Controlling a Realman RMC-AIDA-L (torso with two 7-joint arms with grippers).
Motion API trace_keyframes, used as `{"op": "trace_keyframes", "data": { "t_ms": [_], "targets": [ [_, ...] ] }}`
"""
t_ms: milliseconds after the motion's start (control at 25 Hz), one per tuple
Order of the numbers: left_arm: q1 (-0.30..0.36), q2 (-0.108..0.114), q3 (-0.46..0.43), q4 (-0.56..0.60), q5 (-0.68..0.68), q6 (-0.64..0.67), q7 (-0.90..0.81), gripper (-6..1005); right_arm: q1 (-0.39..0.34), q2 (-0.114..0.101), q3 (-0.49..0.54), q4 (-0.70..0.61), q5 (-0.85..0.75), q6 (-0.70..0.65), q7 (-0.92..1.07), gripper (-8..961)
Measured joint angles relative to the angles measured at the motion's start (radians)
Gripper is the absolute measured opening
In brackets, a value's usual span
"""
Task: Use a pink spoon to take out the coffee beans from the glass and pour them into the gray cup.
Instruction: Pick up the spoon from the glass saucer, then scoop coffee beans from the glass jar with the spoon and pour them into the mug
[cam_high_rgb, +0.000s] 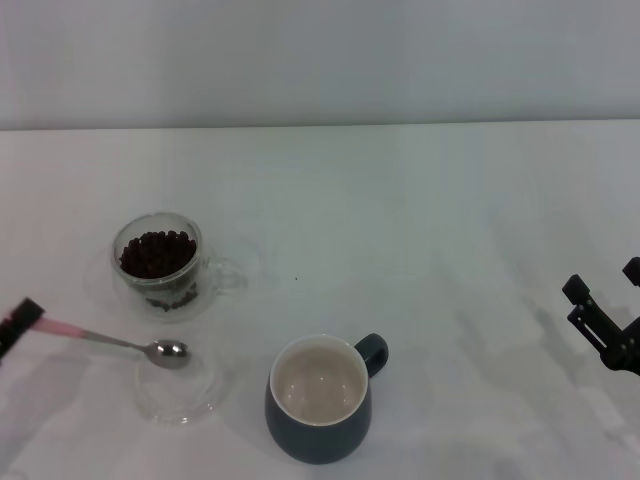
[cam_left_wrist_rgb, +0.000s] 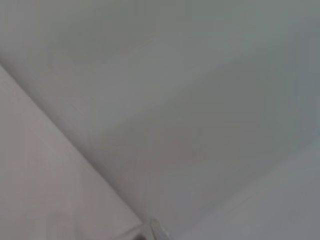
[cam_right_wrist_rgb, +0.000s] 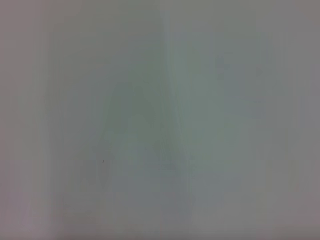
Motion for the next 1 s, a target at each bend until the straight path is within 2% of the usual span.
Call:
{"op": "trace_keyframes", "data": {
  "t_ms": [120, 240, 400, 440, 480, 520, 600, 760, 1000],
  "targets": [
    [-0.003, 0.015, 0.0, 0.036, -0.036, -0.037, -0.02, 132, 0.0, 0.0, 0.0, 0.0, 0.0, 0.0, 0.0, 860],
    [-0.026, 0.04, 0.001, 0.097, -0.067, -0.075, -0.039, 132, 0.002, 0.0, 0.0, -0.001, 0.0, 0.0, 0.0, 860],
    [-0.096, 0.095, 0.006, 0.147, -0.065, -0.059, -0.049, 131, 0.007, 0.0, 0.0, -0.001, 0.0, 0.0, 0.0, 860],
    [-0.096, 0.095, 0.006, 0.147, -0.065, -0.059, -0.049, 131, 0.008, 0.0, 0.0, -0.001, 0.0, 0.0, 0.0, 860],
    [-0.131, 0.12, 0.01, 0.148, -0.052, -0.044, -0.049, 131, 0.009, 0.0, 0.0, 0.0, 0.0, 0.0, 0.0, 860],
    [-0.155, 0.131, 0.012, 0.148, -0.032, -0.033, -0.049, 131, 0.01, 0.0, 0.0, 0.0, 0.0, 0.0, 0.0, 860],
    [-0.177, 0.14, 0.012, 0.147, -0.01, -0.022, -0.049, 131, 0.011, 0.001, 0.0, 0.001, 0.0, 0.0, 0.0, 860],
    [-0.218, 0.14, 0.013, 0.142, 0.028, 0.008, -0.044, 131, 0.012, 0.001, 0.0, 0.008, 0.0, -0.001, 0.0, 859],
    [-0.243, 0.106, 0.023, 0.142, 0.036, 0.076, 0.019, 131, 0.014, 0.002, 0.0, 0.012, 0.0, -0.001, 0.0, 859]
  ]
}}
